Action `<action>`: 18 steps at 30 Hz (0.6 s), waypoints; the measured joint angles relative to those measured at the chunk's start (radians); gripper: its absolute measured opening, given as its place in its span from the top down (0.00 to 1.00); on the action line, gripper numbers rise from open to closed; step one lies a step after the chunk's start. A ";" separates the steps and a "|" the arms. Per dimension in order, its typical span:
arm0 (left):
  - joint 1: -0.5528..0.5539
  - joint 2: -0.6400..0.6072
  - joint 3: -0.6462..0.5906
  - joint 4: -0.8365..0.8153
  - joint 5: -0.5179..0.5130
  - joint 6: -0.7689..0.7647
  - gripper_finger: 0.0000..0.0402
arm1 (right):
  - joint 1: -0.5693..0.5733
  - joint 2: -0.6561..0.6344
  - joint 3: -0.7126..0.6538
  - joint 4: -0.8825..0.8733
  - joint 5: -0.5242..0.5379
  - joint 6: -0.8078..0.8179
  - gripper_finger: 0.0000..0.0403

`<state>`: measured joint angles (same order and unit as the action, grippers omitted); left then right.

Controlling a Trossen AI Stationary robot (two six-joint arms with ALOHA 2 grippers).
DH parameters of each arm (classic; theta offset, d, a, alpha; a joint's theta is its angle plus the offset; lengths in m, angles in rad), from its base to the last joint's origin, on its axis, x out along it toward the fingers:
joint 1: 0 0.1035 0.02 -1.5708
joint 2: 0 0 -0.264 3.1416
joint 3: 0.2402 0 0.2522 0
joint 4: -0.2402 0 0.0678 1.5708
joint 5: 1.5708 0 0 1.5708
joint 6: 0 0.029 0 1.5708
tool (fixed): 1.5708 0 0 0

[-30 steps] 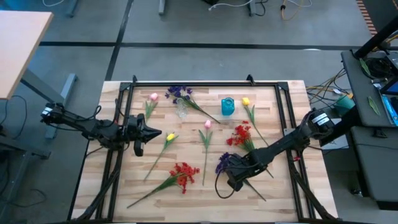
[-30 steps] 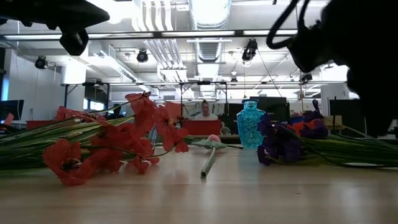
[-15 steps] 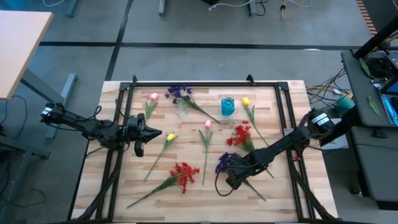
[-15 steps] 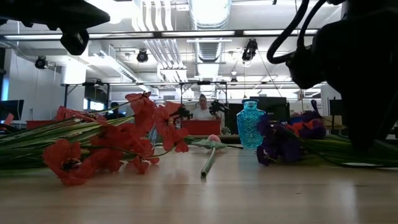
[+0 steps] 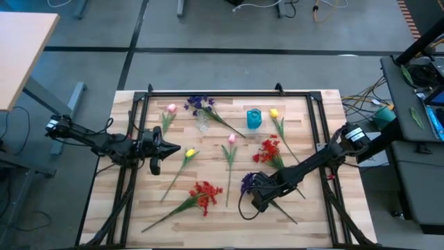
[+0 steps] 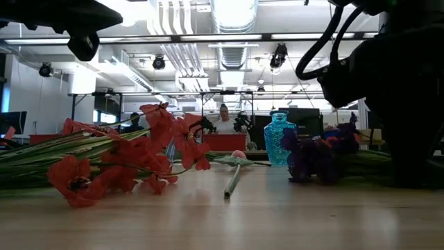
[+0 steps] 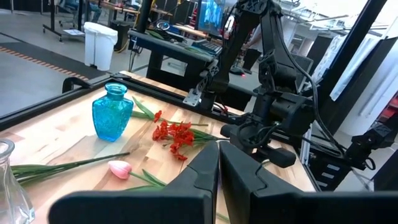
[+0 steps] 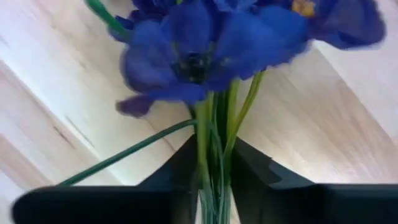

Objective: Sort flowers into vase by color
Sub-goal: Put the bottom violet flowers into the transparent vase

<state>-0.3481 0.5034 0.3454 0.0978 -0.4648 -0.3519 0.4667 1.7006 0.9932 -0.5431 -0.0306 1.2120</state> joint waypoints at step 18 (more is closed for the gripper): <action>0.000 -0.002 0.000 0.007 0.000 -0.001 1.00 | -0.125 -0.248 0.135 0.276 0.270 -0.524 0.94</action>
<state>-0.3477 0.5014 0.3454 0.1051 -0.4644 -0.3529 0.3413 1.4526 1.1280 -0.2672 0.2398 0.6884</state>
